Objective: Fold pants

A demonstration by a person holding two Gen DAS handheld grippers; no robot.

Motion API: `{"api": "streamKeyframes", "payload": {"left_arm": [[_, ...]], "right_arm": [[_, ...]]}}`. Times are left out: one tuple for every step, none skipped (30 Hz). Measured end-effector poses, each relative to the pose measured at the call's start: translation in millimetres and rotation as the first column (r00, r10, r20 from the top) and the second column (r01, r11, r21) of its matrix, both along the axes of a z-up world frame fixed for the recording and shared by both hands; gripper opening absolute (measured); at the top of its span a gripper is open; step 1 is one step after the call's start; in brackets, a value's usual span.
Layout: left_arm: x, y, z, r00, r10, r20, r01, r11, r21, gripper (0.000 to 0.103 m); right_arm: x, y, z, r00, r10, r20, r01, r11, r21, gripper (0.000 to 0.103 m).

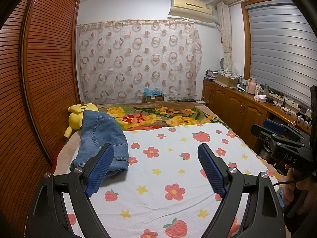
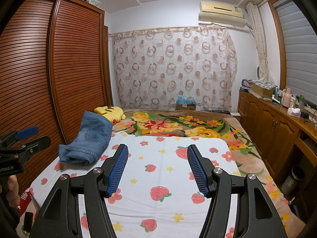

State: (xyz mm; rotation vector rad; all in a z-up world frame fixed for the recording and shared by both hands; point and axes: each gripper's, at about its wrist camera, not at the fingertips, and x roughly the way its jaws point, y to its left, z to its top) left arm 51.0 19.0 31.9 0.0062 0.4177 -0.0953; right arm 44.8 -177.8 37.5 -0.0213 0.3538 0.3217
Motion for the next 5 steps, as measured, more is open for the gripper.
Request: {"api": "streamKeyframes", "payload": {"left_arm": [[-1.1, -0.9, 0.4, 1.0, 0.0, 0.0, 0.0, 1.0, -0.001, 0.087], [-1.5, -1.5, 0.5, 1.0, 0.0, 0.001, 0.0, 1.0, 0.0, 0.087], [-0.1, 0.0, 0.0, 1.0, 0.0, 0.001, 0.0, 1.0, 0.001, 0.087], [-1.0, -0.8, 0.3, 1.0, 0.0, 0.001, 0.0, 1.0, 0.001, 0.087], [-1.3, -1.1, 0.2, 1.0, -0.001, 0.001, 0.001, 1.0, 0.001, 0.087]], "right_arm": [[-0.2, 0.6, -1.3, 1.0, 0.0, -0.001, 0.0, 1.0, 0.0, 0.064], [-0.2, -0.1, -0.4, 1.0, 0.001, -0.001, -0.001, 1.0, 0.001, 0.064], [-0.3, 0.5, -0.9, 1.0, 0.001, 0.0, -0.001, 1.0, 0.001, 0.064], [-0.8, 0.5, -0.4, 1.0, 0.001, 0.002, -0.001, 1.0, 0.0, 0.064], [-1.2, 0.7, 0.3, 1.0, 0.0, 0.003, 0.0, 1.0, 0.0, 0.064]]}}
